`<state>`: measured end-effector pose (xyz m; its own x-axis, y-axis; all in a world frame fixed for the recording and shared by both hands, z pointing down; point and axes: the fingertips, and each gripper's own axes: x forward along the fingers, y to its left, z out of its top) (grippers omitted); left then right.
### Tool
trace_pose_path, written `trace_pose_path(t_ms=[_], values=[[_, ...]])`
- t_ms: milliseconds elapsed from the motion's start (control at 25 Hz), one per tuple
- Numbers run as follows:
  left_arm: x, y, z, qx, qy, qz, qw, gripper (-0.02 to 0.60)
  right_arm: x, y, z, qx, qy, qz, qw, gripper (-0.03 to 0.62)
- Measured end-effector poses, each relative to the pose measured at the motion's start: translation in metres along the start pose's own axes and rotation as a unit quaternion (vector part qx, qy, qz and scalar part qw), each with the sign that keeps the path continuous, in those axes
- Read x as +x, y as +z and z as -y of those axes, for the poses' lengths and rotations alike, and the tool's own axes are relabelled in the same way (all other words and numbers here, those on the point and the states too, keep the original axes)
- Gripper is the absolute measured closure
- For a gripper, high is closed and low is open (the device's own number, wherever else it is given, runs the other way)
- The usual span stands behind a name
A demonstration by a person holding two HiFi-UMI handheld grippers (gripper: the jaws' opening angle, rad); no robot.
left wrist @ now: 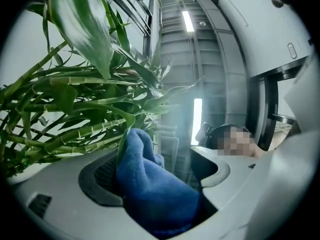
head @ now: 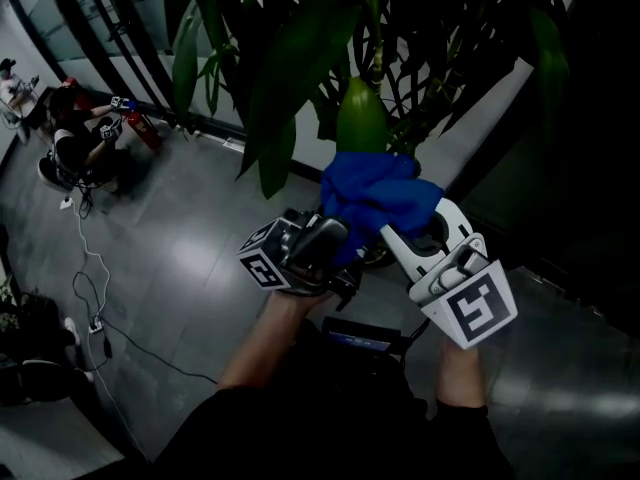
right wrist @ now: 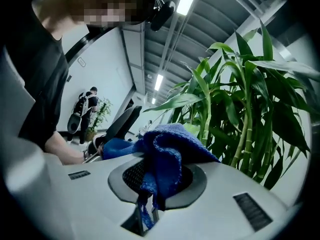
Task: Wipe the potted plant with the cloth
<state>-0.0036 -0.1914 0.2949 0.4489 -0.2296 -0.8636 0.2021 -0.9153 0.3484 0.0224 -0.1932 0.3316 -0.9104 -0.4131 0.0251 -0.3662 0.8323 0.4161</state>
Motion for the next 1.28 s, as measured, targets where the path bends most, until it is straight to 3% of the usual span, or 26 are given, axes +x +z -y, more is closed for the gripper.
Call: trace_pose_path(t_ms=[480,600,720,840,960,1080,1160,1280], values=[[-0.005,-0.01,-0.009,0.003,0.008,-0.021,0.9997,0.173,-0.02,-0.04,-0.035,0.025,0.033,-0.045,0.998,0.523],[-0.012,-0.012,-0.014,-0.001,0.017,-0.019,0.9997,0.173,-0.033,-0.049,-0.035,0.075,0.038,-0.046,0.995,0.522],[-0.021,-0.014,-0.019,-0.005,0.028,-0.017,0.9995,0.173,-0.05,-0.042,-0.026,0.128,0.041,-0.002,0.991,0.523],[-0.026,-0.014,-0.022,-0.006,0.034,-0.015,0.9993,0.173,-0.066,-0.016,-0.008,0.134,0.033,0.071,0.988,0.523],[-0.028,-0.013,-0.023,-0.006,0.037,-0.012,0.9992,0.173,-0.082,0.02,0.021,0.121,-0.02,0.15,0.981,0.523],[-0.027,-0.012,-0.021,-0.005,0.034,-0.009,0.9994,0.173,-0.089,0.062,0.043,0.105,-0.065,0.226,0.966,0.523],[-0.025,-0.012,-0.018,-0.004,0.03,-0.009,0.9995,0.173,-0.083,0.075,0.042,0.074,-0.068,0.232,0.967,0.523],[-0.02,-0.011,-0.009,0.007,0.025,-0.012,0.9996,0.173,-0.05,0.069,0.024,0.019,-0.039,0.178,0.983,0.522]])
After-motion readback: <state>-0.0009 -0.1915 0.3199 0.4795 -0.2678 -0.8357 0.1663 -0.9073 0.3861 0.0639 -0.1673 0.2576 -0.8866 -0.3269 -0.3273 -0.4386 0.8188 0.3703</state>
